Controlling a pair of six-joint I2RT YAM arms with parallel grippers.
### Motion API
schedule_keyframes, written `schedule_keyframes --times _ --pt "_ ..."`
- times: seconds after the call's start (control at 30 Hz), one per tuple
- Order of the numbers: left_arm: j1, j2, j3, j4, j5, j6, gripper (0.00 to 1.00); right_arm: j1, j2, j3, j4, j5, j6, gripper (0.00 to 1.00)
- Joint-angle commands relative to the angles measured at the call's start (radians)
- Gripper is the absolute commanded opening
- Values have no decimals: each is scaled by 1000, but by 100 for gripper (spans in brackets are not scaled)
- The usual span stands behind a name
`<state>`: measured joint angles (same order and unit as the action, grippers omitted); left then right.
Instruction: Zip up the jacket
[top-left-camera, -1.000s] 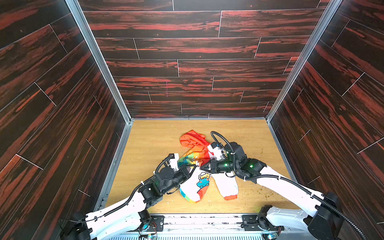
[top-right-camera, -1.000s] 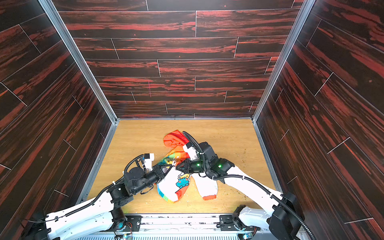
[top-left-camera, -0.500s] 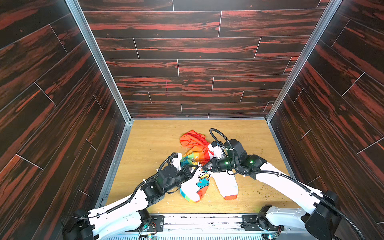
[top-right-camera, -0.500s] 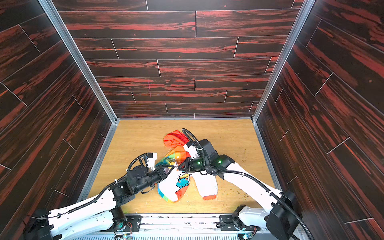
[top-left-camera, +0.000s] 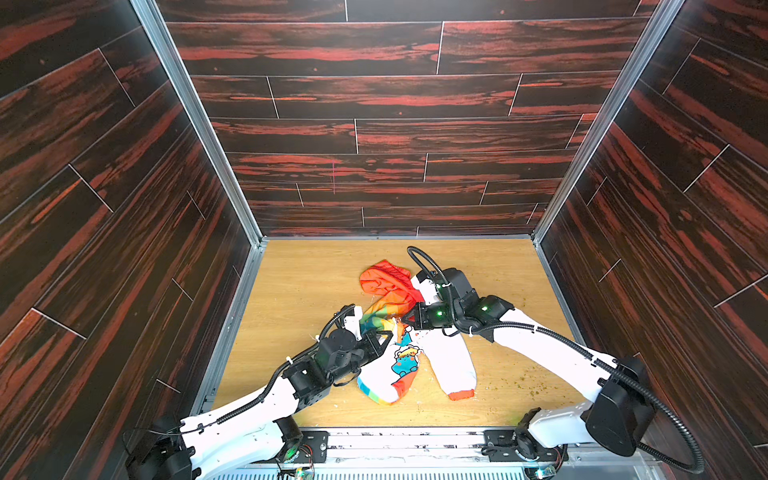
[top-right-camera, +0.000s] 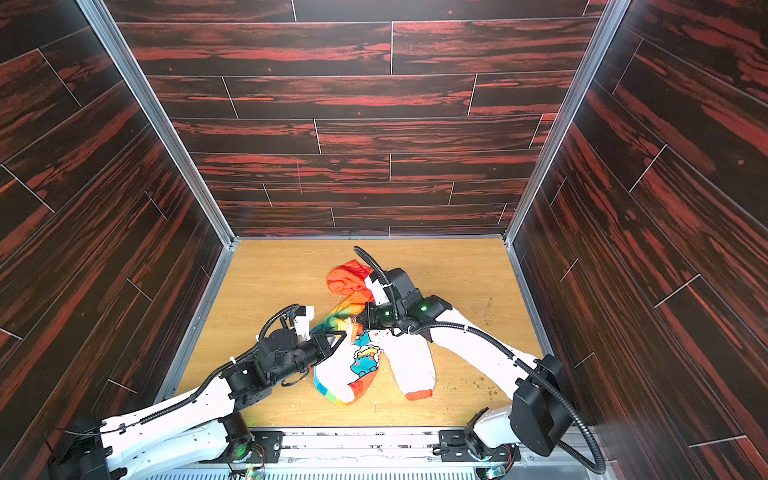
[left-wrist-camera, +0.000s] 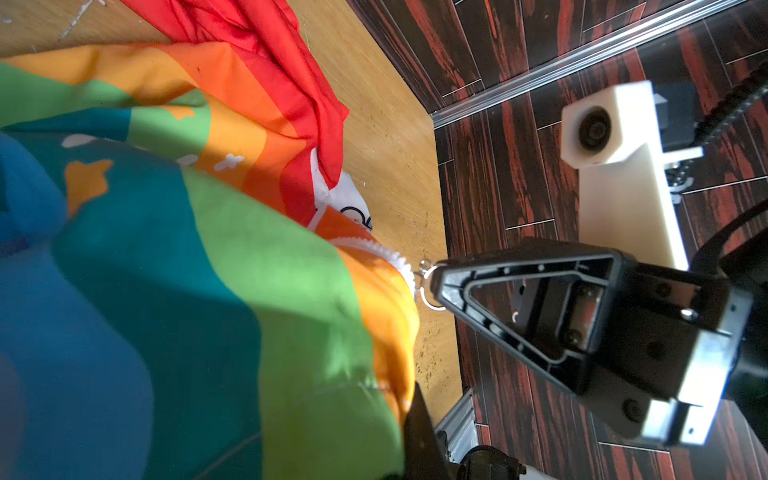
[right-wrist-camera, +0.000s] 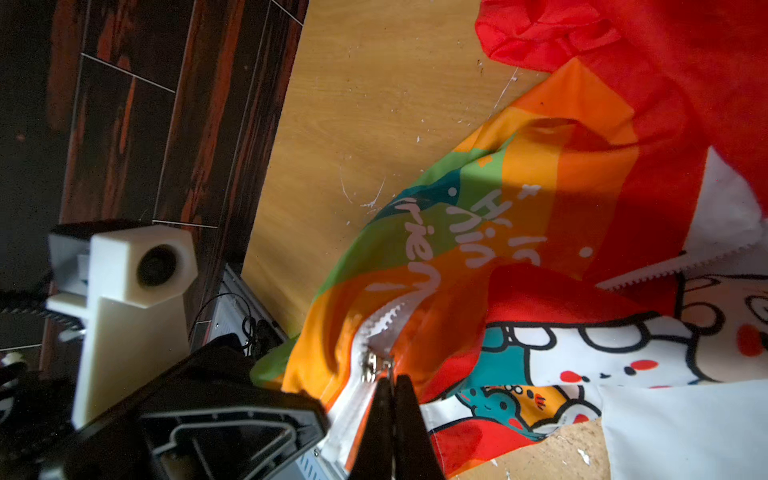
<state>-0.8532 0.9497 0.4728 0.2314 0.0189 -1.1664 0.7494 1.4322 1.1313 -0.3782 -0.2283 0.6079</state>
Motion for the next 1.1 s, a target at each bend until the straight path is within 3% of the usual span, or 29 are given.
schedule_keyframes --times 0.0,0.33,0.57,0.7,0.83,1.07 --pt "-7 -21 -25 -52 48 10 0 -56 54 36 63 175 -25 0" --pt "0 -128 -5 -199 -128 73 0 -279 171 159 90 128 -42 0" --pt "10 -145 16 -244 -141 91 0 -319 188 240 38 147 -60 0" --pt "21 -171 57 -356 -252 132 0 -389 179 248 36 149 -56 0" --pt "91 -182 118 -446 -346 211 0 -481 164 278 20 147 -56 0" --pt "234 -33 317 -455 -286 390 0 -582 129 345 -32 139 -71 0"
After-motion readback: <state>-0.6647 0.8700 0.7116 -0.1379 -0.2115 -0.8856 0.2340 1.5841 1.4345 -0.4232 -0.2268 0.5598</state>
